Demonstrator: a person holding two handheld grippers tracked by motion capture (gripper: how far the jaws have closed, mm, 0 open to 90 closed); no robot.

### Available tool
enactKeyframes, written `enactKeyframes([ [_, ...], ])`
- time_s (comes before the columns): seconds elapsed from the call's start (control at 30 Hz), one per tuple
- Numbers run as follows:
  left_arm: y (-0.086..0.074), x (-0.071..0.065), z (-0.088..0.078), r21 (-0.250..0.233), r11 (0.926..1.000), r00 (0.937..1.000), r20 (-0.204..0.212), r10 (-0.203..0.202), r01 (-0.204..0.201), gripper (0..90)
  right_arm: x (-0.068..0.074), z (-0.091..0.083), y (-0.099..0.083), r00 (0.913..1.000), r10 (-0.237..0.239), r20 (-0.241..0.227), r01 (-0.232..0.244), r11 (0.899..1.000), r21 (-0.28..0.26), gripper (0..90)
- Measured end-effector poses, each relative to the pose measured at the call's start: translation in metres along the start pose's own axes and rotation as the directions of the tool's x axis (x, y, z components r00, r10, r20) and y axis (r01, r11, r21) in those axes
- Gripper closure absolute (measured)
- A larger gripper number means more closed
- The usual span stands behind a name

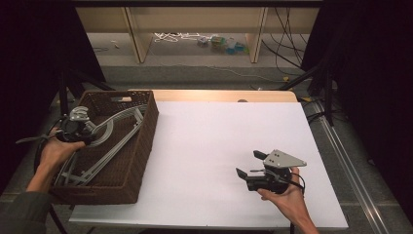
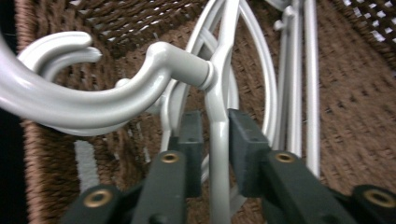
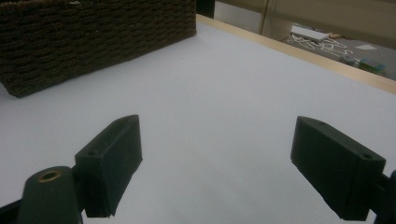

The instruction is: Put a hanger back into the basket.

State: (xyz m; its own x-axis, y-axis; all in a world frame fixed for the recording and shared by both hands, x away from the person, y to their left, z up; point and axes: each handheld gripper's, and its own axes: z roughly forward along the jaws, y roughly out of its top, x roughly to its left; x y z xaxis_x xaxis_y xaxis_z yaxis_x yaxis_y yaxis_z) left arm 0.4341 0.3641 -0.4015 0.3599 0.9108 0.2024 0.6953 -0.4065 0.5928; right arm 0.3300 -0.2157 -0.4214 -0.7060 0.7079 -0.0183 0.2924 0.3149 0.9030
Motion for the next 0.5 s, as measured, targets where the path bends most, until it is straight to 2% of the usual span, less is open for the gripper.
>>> enactKeyframes([
  [0.07,0.000,0.001,-0.003,-0.016,0.9995,0.9996,-0.007,-0.027,0.027,65.9,0.000,0.000,-0.001,1.0000,-0.001,0.004,0.001,1.000,0.002,17.4],
  [0.1,0.000,0.001,-0.003,-0.016,0.9995,0.9996,-0.007,-0.027,0.027,62.2,0.000,0.001,-0.001,1.0000,0.001,-0.001,-0.001,1.000,-0.008,17.4],
  [0.13,0.000,0.003,-0.008,-0.031,0.9975,0.9974,-0.030,-0.065,0.064,57.8,0.000,0.000,0.000,1.0000,0.000,0.001,0.000,1.000,0.004,17.4],
  [0.17,0.000,0.003,-0.008,-0.031,0.9975,0.9974,-0.030,-0.065,0.064,53.6,0.000,0.000,0.000,1.0000,0.000,0.001,0.000,1.000,0.004,17.4],
  [0.2,0.000,0.005,-0.014,-0.057,0.9923,0.9931,-0.035,-0.112,0.110,51.4,0.000,0.000,0.000,1.0000,0.000,0.001,0.000,1.000,0.004,17.4],
  [0.23,0.000,0.005,-0.014,-0.057,0.9923,0.9931,-0.035,-0.112,0.110,49.7,0.000,0.000,0.000,1.0000,0.000,0.001,0.000,1.000,0.004,17.4],
  [0.27,-0.001,0.005,-0.021,-0.100,0.9849,0.9886,-0.037,-0.146,0.141,47.0,0.000,-0.001,0.000,1.0000,-0.001,0.007,0.001,1.000,0.011,17.4],
  [0.33,-0.001,0.004,-0.024,-0.111,0.9822,0.9869,-0.038,-0.157,0.151,43.7,-0.001,0.000,-0.001,1.0000,0.001,0.000,-0.001,1.000,0.001,17.4],
  [0.4,0.000,0.003,-0.034,-0.148,0.9736,0.9827,-0.038,-0.181,0.174,40.9,0.000,0.001,-0.001,1.0000,0.001,0.000,-0.001,1.000,0.002,17.4],
  [0.47,0.002,0.001,-0.042,-0.178,0.9676,0.9810,-0.043,-0.189,0.179,39.9,0.000,0.001,-0.001,1.0000,-0.004,0.002,0.004,1.000,0.000,17.4],
  [0.5,0.002,0.001,-0.042,-0.178,0.9676,0.9810,-0.043,-0.189,0.179,39.2,0.000,0.001,0.000,1.0000,0.000,-0.001,0.000,1.000,0.005,17.4],
])
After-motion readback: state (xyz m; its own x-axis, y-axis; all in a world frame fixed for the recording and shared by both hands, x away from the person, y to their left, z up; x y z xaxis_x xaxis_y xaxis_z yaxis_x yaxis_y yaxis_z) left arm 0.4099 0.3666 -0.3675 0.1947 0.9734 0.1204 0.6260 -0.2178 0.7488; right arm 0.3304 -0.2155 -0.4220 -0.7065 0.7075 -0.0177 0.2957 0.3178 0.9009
